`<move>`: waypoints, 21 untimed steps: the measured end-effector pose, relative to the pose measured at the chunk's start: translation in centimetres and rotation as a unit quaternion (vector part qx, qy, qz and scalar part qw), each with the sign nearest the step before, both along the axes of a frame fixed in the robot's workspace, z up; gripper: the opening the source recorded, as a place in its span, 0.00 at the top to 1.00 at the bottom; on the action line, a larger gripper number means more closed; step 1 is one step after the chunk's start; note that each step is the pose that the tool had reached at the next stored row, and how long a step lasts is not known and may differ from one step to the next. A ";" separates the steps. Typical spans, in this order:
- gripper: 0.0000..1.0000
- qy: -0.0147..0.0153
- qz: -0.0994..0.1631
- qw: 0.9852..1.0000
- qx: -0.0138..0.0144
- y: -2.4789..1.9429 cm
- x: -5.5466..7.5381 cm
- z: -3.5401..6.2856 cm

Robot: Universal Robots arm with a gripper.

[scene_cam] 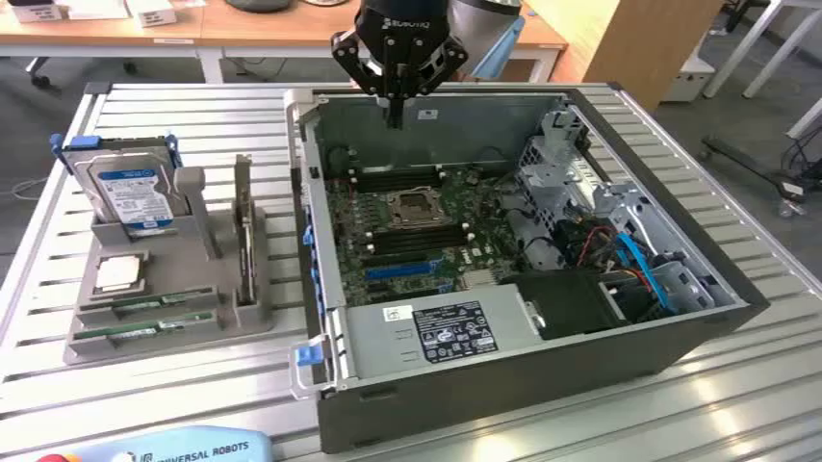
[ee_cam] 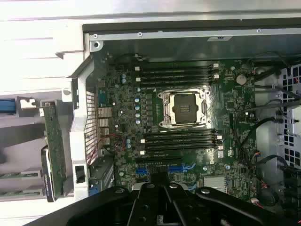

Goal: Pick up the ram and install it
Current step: 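Reach for the ram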

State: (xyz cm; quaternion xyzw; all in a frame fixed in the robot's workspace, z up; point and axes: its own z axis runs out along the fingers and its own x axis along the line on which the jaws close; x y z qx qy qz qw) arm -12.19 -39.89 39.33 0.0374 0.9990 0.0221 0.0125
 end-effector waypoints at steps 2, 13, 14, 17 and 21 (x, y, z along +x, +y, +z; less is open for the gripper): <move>0.90 0.000 0.000 1.000 0.000 0.00 0.0 0.00; 0.90 0.000 0.000 1.000 0.000 0.00 -0.3 0.00; 0.90 0.000 0.000 1.000 0.000 0.00 -0.4 0.00; 0.90 0.000 0.000 1.000 0.000 0.00 -0.7 0.00; 0.90 0.000 0.000 1.000 0.000 0.00 -1.3 0.00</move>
